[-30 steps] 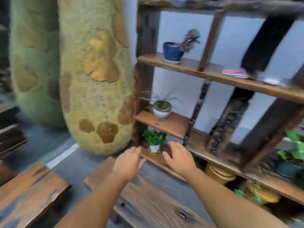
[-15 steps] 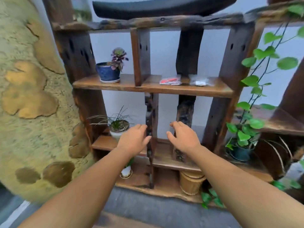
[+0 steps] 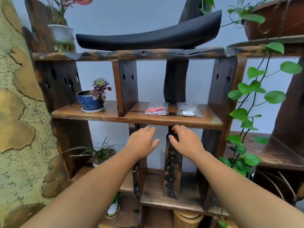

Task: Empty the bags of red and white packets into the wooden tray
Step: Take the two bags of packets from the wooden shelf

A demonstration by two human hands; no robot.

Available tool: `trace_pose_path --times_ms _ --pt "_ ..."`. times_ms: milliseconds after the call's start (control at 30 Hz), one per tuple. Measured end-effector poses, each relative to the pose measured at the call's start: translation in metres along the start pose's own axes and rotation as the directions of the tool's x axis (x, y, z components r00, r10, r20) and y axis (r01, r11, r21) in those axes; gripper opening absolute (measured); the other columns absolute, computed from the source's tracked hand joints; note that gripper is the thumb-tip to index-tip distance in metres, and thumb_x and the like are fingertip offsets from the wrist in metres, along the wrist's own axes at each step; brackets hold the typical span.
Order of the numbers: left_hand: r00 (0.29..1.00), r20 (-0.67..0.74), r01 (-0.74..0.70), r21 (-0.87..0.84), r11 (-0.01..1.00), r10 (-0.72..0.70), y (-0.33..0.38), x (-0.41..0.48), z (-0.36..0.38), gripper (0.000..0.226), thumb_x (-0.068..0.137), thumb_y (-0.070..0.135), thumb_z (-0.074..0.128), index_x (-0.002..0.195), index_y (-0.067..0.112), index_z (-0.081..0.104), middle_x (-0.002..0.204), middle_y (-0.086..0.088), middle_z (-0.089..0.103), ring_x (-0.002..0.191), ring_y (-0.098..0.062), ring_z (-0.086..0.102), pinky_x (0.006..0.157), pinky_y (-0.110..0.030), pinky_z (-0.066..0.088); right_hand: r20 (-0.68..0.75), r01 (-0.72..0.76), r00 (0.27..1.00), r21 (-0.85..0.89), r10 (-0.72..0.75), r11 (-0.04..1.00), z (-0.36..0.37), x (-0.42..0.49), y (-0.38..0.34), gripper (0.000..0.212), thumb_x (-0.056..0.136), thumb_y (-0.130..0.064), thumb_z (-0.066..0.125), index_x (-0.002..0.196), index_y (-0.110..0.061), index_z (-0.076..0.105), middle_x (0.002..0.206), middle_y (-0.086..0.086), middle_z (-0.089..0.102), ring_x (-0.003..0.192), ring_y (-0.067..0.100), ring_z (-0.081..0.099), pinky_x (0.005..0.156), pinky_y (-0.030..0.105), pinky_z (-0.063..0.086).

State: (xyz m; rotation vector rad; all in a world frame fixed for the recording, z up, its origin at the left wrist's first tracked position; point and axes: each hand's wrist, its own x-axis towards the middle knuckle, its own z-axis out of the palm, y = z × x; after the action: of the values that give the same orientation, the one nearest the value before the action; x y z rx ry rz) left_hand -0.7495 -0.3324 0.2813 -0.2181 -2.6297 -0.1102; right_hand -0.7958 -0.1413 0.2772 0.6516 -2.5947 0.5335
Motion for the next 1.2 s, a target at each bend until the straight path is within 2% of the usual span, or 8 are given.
trace_pose_path --times_ms 100,233,433,600,733,867,1033,1200 --pt "0.997 -0.05 -0.053 -0.004 0.999 0.053 -0.009 0.028 -0.004 0.04 0.094 0.048 0.05 0.123 0.02 0.052 0.115 0.001 0.064 0.104 -0.019 0.061 0.08 -0.035 0.055 -0.069 -0.019 0.998 -0.049 0.016 0.999 -0.015 0.019 0.003 0.028 0.093 -0.044 0.05 0.109 -0.021 0.056 0.106 -0.002 0.063 0.097 0.02 0.062 0.073 0.036 0.052" --pt "0.991 -0.101 -0.094 -0.03 0.995 0.091 -0.028 0.058 -0.006 0.041 0.093 0.05 0.049 0.123 0.022 0.052 0.117 0.001 0.063 0.101 -0.021 0.062 0.076 -0.036 0.055 -0.07 -0.05 0.997 -0.145 0.04 0.988 -0.023 0.045 0.006 0.031 0.092 -0.049 0.047 0.109 -0.024 0.054 0.103 -0.004 0.062 0.094 0.019 0.061 0.073 0.036 0.053" --pt "0.995 -0.053 -0.087 -0.052 0.995 0.084 -0.05 0.099 0.004 0.052 0.091 0.054 0.05 0.133 0.023 0.045 0.125 -0.003 0.058 0.112 -0.025 0.056 0.083 -0.038 0.052 -0.031 -0.08 0.997 -0.236 0.075 0.968 -0.028 0.079 0.02 0.041 0.091 -0.053 0.044 0.12 -0.025 0.052 0.118 -0.001 0.062 0.105 0.021 0.06 0.081 0.038 0.053" --pt "0.998 0.049 -0.048 -0.045 0.998 0.05 -0.055 0.133 0.025 0.059 0.091 0.06 0.047 0.14 0.027 0.04 0.133 -0.003 0.052 0.12 -0.025 0.051 0.097 -0.044 0.049 0.147 0.027 0.989 -0.38 0.031 0.924 -0.014 0.097 0.044 0.064 0.086 -0.066 0.041 0.138 -0.028 0.04 0.138 0.004 0.047 0.124 0.028 0.05 0.096 0.044 0.046" --pt "0.996 0.093 -0.012 -0.045 0.999 0.017 -0.055 0.158 0.044 0.06 0.09 0.062 0.044 0.139 0.026 0.04 0.136 -0.005 0.049 0.123 -0.028 0.048 0.101 -0.048 0.045 0.126 -0.016 0.99 -0.324 0.059 0.946 -0.01 0.118 0.065 0.068 0.09 -0.066 0.037 0.146 -0.027 0.033 0.153 0.007 0.036 0.139 0.029 0.036 0.11 0.048 0.038" --pt "0.99 0.14 -0.007 -0.074 0.997 0.018 -0.058 0.192 0.062 0.062 0.092 0.062 0.04 0.138 0.021 0.043 0.144 -0.009 0.045 0.128 -0.031 0.046 0.104 -0.047 0.043 0.195 -0.018 0.978 -0.304 0.081 0.953 -0.009 0.15 0.09 0.074 0.093 -0.065 0.035 0.155 -0.025 0.024 0.164 0.012 0.02 0.15 0.031 0.021 0.121 0.048 0.024" --pt "0.987 0.157 -0.001 -0.128 0.992 0.021 -0.067 0.238 0.078 0.061 0.096 0.057 0.039 0.142 0.017 0.042 0.149 -0.011 0.041 0.134 -0.032 0.042 0.106 -0.048 0.041 0.203 -0.028 0.975 -0.304 0.094 0.952 -0.006 0.197 0.117 0.074 0.095 -0.063 0.035 0.155 -0.023 0.022 0.161 0.014 0.025 0.147 0.033 0.028 0.118 0.046 0.029" --pt "0.974 0.224 0.028 -0.133 0.991 0.002 -0.078 0.277 0.099 0.063 0.098 0.057 0.036 0.148 0.019 0.035 0.152 -0.011 0.037 0.137 -0.032 0.038 0.109 -0.046 0.036 0.251 -0.075 0.957 -0.267 0.144 0.961 0.013 0.245 0.133 0.072 0.095 -0.061 0.037 0.154 -0.023 0.024 0.16 0.012 0.027 0.145 0.032 0.029 0.114 0.05 0.034"
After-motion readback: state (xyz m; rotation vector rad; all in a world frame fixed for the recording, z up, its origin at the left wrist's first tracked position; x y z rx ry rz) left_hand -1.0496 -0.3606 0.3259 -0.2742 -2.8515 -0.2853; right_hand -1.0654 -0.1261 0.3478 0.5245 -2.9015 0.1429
